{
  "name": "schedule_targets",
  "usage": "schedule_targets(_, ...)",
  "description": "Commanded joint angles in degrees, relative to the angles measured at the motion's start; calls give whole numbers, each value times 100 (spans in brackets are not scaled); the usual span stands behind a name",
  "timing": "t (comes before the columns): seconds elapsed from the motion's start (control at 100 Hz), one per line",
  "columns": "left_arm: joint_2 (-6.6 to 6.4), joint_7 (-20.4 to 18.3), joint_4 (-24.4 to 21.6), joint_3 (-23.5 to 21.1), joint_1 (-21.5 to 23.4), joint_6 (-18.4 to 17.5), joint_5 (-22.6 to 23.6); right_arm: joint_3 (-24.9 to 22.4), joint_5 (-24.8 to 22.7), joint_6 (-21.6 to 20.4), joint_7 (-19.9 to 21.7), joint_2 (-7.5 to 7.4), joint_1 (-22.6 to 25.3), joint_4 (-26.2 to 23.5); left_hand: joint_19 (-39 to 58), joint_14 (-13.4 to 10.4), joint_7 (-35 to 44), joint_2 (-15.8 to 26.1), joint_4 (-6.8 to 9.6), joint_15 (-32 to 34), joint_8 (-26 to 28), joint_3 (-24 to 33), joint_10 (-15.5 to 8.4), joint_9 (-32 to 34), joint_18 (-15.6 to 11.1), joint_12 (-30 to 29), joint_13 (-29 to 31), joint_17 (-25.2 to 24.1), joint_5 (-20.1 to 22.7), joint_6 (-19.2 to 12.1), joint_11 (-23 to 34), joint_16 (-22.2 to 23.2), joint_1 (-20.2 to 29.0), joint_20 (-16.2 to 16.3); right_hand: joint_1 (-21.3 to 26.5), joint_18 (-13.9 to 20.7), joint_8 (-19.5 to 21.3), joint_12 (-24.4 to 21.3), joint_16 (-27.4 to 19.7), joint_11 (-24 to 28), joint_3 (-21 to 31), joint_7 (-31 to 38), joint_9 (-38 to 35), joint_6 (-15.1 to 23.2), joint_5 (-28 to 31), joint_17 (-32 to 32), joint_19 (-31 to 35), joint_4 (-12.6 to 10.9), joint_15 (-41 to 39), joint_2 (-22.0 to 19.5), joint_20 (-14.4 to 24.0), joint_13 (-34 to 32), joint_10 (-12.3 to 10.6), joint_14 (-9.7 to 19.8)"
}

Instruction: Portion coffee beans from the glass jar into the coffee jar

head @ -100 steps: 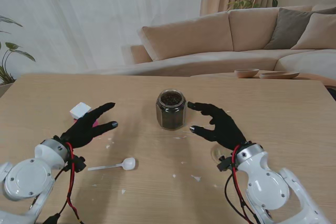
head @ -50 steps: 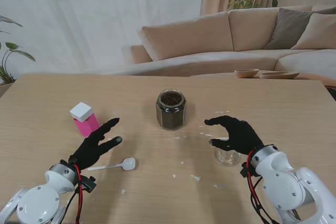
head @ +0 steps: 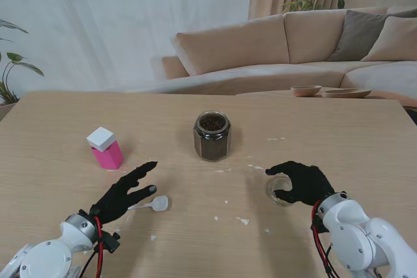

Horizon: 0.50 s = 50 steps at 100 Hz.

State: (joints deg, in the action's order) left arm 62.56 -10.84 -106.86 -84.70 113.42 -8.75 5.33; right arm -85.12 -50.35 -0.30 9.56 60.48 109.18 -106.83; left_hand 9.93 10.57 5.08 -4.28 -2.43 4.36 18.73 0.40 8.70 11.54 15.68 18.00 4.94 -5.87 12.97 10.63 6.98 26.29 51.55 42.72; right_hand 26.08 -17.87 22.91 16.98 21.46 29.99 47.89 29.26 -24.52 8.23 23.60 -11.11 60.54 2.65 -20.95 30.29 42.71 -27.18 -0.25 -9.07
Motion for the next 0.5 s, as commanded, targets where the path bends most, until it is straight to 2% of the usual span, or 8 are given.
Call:
schedule_targets(0.0,23,-110,17,25,100,-55,-2,81,-80,116,11,13,6,179,-85,-131,115,213,166,-48,-65,-48,-169,-104,-167,33,-205,-22,-102,-119,96,43,131,-127,-186,108,135,78,131,88,28,42,52,267,-234,-54,297,-117,-163,-58,191,-39,-170,-56)
schedule_targets(0.23,33,-63,73,68,108,-141,-44,269,-246,220,-84,-1,-202,535,-84,-131,133,203,166,-47,-88,-52,-149,-81,-170,28,-194,-20,-78,-110,105,47,146,-161,-239,230,703,498,485,614,47,73,1094,582,-956,-189,911,-98,-709,131,712,236,-229,-88)
schedule_targets(0.41,30,-51,128,96,70,-207,-13,402,-290,169,-128,-15,-376,765,-75,-129,145,204,166,-43,-101,-54,-138,-67,-171,26,-182,-19,-63,-107,108,52,148,-175,-209,316,1075,729,645,947,197,231,1243,543,-1060,-316,1165,-89,-1038,262,862,244,-211,-56)
schedule_targets(0.49,25,-73,139,94,71,-226,-25,465,-361,147,-133,-26,-432,842,-72,-121,153,197,167,-41,-104,-51,-125,-50,-168,27,-177,-21,-45,-100,113,54,157,-179,-157,393,1374,877,755,1120,343,403,1290,634,-1098,-364,1337,-83,-1239,379,961,256,-235,-43)
